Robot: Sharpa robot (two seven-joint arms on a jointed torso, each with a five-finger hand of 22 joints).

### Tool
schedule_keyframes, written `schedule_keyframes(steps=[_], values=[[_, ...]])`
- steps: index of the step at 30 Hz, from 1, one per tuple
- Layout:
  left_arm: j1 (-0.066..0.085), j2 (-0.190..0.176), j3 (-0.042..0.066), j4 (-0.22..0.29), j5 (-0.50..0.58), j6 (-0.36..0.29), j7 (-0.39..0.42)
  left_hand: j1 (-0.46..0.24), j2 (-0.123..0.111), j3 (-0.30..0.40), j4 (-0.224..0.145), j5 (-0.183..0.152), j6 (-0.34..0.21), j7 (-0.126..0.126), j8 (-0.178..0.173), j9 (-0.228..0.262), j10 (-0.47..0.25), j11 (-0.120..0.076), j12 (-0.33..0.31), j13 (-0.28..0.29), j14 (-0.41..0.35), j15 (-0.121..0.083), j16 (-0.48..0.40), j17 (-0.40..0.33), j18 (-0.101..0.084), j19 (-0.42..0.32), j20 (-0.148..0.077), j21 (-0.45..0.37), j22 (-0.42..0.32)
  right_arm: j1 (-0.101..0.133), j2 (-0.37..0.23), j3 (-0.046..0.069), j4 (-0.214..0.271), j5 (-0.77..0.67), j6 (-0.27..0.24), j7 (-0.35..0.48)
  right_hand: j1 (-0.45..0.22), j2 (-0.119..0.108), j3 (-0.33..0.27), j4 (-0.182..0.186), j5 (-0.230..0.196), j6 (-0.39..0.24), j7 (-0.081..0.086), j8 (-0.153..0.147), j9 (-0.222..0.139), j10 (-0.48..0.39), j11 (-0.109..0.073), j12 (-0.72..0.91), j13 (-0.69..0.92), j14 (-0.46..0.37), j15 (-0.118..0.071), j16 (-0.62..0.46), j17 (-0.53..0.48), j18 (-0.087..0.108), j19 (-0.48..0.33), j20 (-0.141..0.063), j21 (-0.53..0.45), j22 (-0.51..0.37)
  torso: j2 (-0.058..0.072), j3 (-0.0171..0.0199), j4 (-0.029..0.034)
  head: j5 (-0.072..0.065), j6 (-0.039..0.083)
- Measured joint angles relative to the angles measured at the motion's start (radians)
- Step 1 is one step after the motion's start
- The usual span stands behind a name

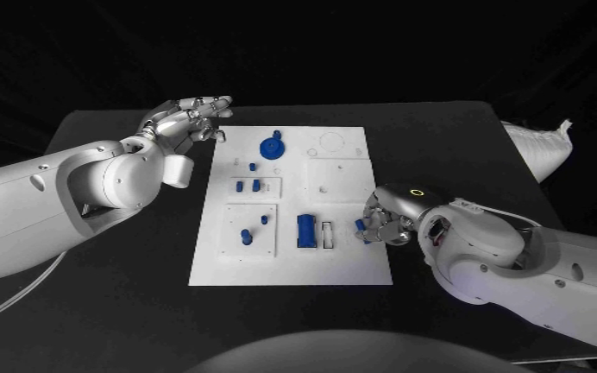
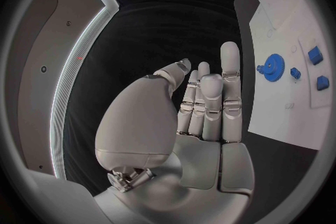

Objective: Assemble the parts on the task board

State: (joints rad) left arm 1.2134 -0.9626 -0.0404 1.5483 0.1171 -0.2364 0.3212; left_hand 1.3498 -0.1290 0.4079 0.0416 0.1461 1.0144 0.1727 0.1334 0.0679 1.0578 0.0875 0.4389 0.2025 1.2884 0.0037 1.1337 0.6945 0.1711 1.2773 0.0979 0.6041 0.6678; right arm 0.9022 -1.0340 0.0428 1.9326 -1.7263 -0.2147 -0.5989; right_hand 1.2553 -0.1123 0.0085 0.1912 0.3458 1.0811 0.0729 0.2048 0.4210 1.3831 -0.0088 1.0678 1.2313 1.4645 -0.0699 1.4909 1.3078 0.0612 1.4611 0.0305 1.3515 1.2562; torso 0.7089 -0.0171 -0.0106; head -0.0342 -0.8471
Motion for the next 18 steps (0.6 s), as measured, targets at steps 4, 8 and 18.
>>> schedule_keyframes(steps=[4, 8, 18], values=[[0.000, -0.001, 0.000, 0.001, 0.000, 0.000, 0.000, 0.000, 0.000, 0.000, 0.000, 0.000, 0.000, 0.000, 0.000, 0.000, 0.000, 0.000, 0.000, 0.000, 0.000, 0.000, 0.000, 0.000, 0.000, 0.000, 0.000, 0.000, 0.000, -0.002, 0.004, 0.001, -0.001, -0.023, 0.011, -0.001, 0.050, 0.006, 0.022, -0.027, -0.079, 0.001, -0.001, 0.003, 0.006, 0.000, 0.000, 0.000, -0.001, 0.001, -0.001, 0.000, 0.000, 0.000, 0.000, 0.000, 0.000, 0.003, 0.000, -0.0001, 0.0015, 0.000, -0.001], [0.000, -0.002, 0.000, 0.001, 0.000, 0.000, 0.000, 0.000, 0.000, 0.000, 0.000, 0.000, 0.000, 0.000, 0.000, 0.000, 0.000, 0.000, 0.000, 0.000, 0.000, 0.000, 0.000, 0.000, 0.000, 0.000, 0.000, 0.000, 0.000, -0.003, 0.008, 0.001, 0.000, -0.048, 0.022, -0.001, 0.103, 0.011, 0.051, -0.061, -0.087, 0.002, -0.001, 0.004, 0.006, 0.000, 0.000, -0.006, -0.003, 0.004, -0.004, 0.000, 0.000, 0.000, 0.004, -0.004, 0.005, 0.009, 0.000, -0.0006, 0.0020, 0.000, -0.001], [0.000, -0.003, 0.000, 0.002, -0.002, 0.001, 0.000, 0.000, 0.000, 0.000, 0.000, 0.000, 0.000, 0.000, 0.000, 0.000, 0.000, 0.000, 0.000, 0.000, 0.000, 0.000, 0.000, -0.001, 0.000, 0.000, 0.000, 0.000, 0.000, -0.004, 0.018, 0.002, 0.010, -0.082, 0.039, 0.005, 0.172, 0.031, 0.209, -0.136, -0.061, 0.015, -0.001, -0.021, -0.010, -0.009, -0.002, -0.012, -0.004, 0.000, -0.007, 0.005, 0.000, 0.000, 0.004, -0.004, 0.012, 0.019, 0.000, -0.0009, 0.0048, -0.003, -0.004]])
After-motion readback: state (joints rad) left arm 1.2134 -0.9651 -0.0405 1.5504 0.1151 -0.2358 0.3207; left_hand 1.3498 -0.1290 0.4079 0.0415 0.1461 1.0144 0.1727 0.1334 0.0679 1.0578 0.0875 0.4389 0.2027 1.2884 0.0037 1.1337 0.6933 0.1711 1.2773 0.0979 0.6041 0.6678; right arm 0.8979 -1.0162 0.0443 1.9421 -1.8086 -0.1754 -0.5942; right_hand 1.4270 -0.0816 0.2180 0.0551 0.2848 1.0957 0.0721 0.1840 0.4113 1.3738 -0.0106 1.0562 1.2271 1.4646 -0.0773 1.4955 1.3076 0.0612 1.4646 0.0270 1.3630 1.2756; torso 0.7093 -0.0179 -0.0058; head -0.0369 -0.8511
